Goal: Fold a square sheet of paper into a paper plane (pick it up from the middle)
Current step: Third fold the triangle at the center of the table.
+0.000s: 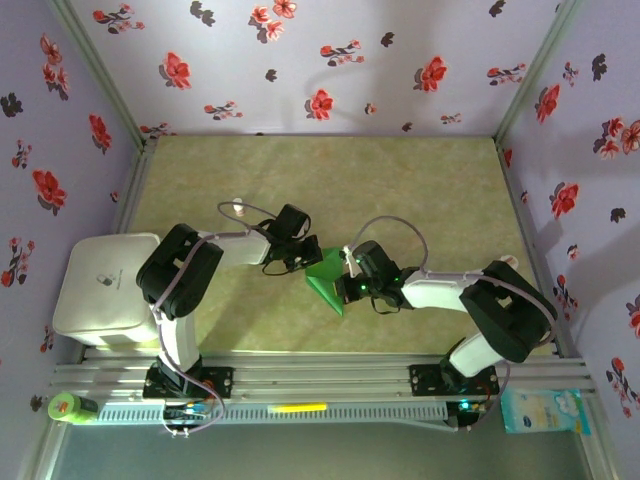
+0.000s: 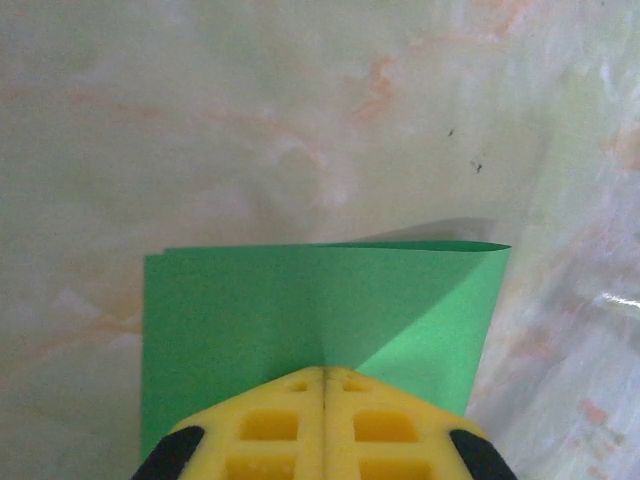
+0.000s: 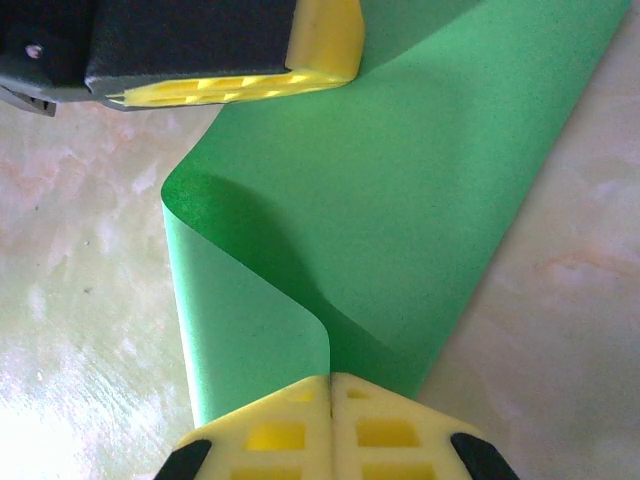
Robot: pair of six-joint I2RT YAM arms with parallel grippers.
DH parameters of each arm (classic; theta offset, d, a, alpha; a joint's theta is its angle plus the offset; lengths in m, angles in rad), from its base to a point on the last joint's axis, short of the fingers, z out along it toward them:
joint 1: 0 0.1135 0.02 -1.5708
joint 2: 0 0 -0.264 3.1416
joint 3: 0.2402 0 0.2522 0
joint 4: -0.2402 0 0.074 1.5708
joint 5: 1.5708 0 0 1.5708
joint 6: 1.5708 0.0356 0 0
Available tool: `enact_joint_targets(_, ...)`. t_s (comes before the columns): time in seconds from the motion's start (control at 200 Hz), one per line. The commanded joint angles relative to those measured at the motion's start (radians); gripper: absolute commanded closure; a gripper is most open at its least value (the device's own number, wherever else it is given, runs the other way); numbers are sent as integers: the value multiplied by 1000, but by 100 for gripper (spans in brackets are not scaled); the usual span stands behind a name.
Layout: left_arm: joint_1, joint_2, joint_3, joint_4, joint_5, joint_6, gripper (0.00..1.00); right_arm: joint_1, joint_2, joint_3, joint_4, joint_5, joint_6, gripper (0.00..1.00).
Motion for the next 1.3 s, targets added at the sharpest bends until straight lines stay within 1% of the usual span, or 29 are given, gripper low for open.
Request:
enact_joint_targets(0.0,-1,14,-5,-30,-2,19,100,-6,8,29,-11,16,-21,100)
enact_joint_targets(0.82,0,12,-2,-30,-1,22,100,-6,65,28,-4,14,-10,100)
enact_joint_targets(0.935,0,4,26,-53,-2,48,100,-6,68,24,-4,18,-9,100)
enact_joint_targets(1.025,2,-26,62,-80,-10,80,95,-6,66,21,-4,17,-7,100)
enact_joint_targets(1.075,1,-51,86,-101,-22,98,88,-6,67,18,-1,15,-5,100)
enact_joint_targets(1.11,2,-66,99,-116,-29,106,85,-6,68,18,3,16,-2,100)
enact_joint_targets(1.195,1,-113,112,-138,-41,101,82,-6,72,19,4,16,3,100)
enact_joint_targets(1.265,-5,-163,85,-123,-42,84,82,-6,72,22,4,13,7,100)
enact_joint_targets(1.295,-8,-186,63,-108,-43,69,84,-6,73,23,3,12,8,100)
